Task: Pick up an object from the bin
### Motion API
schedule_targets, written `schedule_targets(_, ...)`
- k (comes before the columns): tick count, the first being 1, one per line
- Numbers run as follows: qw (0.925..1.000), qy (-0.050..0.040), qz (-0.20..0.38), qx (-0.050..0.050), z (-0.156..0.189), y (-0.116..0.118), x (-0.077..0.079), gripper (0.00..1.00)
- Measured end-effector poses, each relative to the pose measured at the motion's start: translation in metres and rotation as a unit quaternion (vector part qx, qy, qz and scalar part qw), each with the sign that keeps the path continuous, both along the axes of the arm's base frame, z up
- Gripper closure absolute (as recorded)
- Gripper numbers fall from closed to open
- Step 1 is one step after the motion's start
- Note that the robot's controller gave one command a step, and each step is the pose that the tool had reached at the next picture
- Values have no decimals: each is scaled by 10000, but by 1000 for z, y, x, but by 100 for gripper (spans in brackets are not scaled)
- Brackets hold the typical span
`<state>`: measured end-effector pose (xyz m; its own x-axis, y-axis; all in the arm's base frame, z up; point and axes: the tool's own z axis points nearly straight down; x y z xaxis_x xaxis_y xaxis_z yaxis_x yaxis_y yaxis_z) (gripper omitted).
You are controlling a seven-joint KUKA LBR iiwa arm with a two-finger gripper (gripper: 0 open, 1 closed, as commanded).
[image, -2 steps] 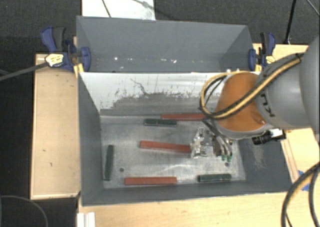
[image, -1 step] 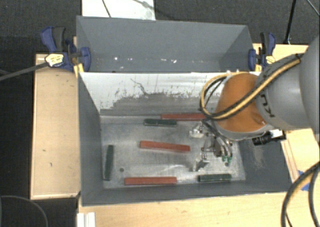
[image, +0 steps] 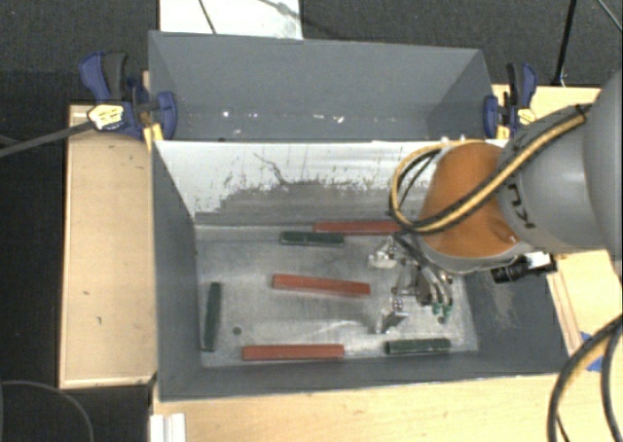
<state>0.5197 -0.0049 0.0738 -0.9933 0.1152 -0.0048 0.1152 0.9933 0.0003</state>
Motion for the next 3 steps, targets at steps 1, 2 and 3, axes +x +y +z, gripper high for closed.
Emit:
schedule_targets(1,9986,-47,-523,11,2,49,5,100)
schedule_targets(2,9987,-47,-517,10,2,49,5,100)
schedule_targets(3,9989,6,-465,3,145,35,-13,100)
